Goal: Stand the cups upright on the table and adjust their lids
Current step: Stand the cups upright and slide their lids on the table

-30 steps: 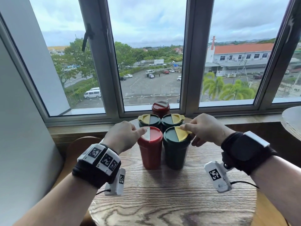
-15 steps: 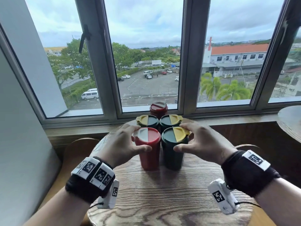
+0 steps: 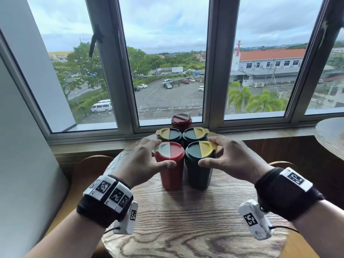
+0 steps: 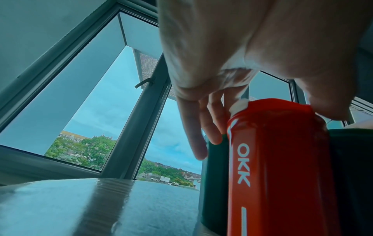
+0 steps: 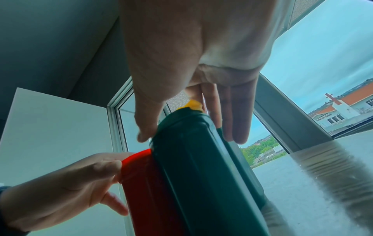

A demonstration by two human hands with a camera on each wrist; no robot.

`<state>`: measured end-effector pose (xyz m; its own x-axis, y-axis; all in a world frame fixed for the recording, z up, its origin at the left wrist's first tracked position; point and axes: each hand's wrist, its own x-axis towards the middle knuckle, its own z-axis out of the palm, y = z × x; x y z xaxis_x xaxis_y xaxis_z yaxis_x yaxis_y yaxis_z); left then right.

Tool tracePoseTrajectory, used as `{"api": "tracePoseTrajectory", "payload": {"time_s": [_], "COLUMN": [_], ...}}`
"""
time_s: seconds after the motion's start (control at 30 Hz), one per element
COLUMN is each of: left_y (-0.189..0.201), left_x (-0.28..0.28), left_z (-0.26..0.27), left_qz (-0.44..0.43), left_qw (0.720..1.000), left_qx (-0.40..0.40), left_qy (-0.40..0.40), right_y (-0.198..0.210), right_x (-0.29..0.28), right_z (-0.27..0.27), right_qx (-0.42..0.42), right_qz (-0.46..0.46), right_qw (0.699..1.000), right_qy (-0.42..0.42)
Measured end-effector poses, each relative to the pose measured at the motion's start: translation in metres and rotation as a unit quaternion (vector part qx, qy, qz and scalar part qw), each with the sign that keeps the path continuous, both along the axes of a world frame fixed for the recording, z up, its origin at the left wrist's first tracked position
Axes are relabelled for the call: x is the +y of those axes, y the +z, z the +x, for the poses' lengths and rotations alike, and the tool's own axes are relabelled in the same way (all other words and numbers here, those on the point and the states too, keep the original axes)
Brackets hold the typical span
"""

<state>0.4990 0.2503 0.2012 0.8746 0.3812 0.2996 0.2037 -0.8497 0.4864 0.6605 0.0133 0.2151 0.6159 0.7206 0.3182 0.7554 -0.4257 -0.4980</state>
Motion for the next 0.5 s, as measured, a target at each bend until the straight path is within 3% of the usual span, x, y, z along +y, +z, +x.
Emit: {"api": "tracePoseTrajectory", "payload": {"time_s": [0.23,0.5], "left_y": [0.013,0.01], "left_x": [0.011,0.01], "left_z": [0.005,0.024], "left_qz": [0.005,0.029], "left_qw": [0.999,0.999], "left_qx": [-0.039,-0.02], "left_qy": [0.001,0.016], "right_y": [0.036,0.081], "right_x": [-0.007,0.067], "right_z": [0.048,0.124], "right_qx": [-0.004,-0.119], "right_qz": [-0.002,-0.166], "right_qw": [1.0,0.977], "right_qy": [-0.013,0.063]}}
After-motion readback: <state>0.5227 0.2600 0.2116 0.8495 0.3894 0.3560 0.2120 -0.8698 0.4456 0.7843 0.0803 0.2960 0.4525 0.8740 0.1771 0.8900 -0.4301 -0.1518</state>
